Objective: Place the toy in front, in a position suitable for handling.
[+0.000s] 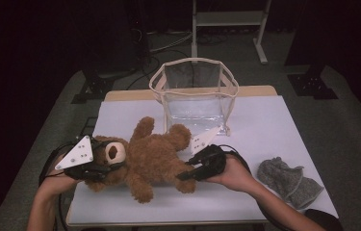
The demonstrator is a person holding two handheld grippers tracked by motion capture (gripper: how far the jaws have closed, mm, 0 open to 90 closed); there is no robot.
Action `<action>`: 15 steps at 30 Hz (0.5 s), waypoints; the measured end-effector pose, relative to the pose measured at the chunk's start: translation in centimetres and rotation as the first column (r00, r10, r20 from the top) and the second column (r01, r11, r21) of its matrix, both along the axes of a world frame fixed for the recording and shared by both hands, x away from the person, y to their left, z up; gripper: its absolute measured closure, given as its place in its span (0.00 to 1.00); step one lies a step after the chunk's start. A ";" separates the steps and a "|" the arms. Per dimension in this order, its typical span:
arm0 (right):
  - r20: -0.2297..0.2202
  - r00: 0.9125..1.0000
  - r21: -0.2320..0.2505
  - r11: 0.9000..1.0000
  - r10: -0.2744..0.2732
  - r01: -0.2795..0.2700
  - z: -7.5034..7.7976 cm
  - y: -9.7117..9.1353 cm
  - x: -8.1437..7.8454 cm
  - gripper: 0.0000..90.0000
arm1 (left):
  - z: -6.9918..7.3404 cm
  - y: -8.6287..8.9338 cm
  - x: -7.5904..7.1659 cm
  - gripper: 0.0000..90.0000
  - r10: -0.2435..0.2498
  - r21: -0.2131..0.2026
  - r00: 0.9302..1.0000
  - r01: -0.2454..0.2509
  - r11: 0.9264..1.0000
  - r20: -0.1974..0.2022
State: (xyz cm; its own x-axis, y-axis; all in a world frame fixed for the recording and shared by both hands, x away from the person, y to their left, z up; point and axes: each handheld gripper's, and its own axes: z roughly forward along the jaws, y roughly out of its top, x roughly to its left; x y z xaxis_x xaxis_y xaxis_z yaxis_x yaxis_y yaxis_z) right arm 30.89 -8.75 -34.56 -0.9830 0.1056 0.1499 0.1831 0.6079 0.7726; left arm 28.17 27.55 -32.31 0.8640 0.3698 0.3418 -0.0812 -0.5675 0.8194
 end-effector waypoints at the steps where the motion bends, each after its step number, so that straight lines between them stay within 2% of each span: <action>1: 0.012 1.000 -0.002 1.000 -0.009 0.009 0.5 -0.7 -0.3 0.77 | 0.5 -1.1 0.2 0.40 -0.024 -0.012 1.000 0.024 1.000 0.013; 3: 0.024 1.000 -0.003 1.000 -0.012 0.012 0.9 -1.2 -0.5 0.77 | 0.7 -1.6 0.4 0.40 -0.036 -0.015 0.999 0.036 0.999 0.019; 4: 0.045 0.999 -0.009 1.000 -0.025 0.025 1.8 -2.5 -1.1 0.77 | 1.1 -2.6 0.6 0.40 -0.059 -0.025 0.998 0.060 0.998 0.030; 5: 0.045 0.999 -0.009 1.000 -0.025 0.025 1.8 -2.5 -1.1 0.77 | 1.1 -2.6 0.6 0.40 -0.059 -0.025 0.998 0.060 0.998 0.030; 6: 0.066 0.997 -0.016 0.999 -0.042 0.043 2.7 -3.8 -1.6 0.77 | 1.6 -4.1 1.0 0.40 -0.089 -0.033 0.995 0.090 0.995 0.042; 10: 0.106 0.991 -0.036 0.996 -0.080 0.084 4.0 -6.8 -2.7 0.76 | 2.1 -7.2 1.8 0.40 -0.144 -0.047 0.988 0.147 0.988 0.054; 12: 0.109 0.988 -0.038 0.993 -0.108 0.112 4.4 -8.4 -3.3 0.77 | 2.0 -8.8 2.2 0.40 -0.172 -0.049 0.984 0.175 0.983 0.054; 13: 0.109 0.988 -0.038 0.993 -0.108 0.112 4.4 -8.4 -3.3 0.77 | 2.0 -8.8 2.2 0.40 -0.172 -0.049 0.984 0.175 0.983 0.054; 15: 0.116 0.983 -0.051 0.988 -0.140 0.147 4.5 -10.7 -4.1 0.77 | 1.6 -11.0 2.8 0.40 -0.205 -0.055 0.978 0.208 0.977 0.042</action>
State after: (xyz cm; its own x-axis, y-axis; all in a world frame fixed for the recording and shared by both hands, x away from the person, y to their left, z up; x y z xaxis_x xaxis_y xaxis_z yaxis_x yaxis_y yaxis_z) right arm 26.80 -19.44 -30.08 -0.9672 0.2523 0.0298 0.1867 0.6263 0.7569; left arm 30.93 16.58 -30.69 0.9115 0.2052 0.3564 -0.2212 -0.4860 0.8455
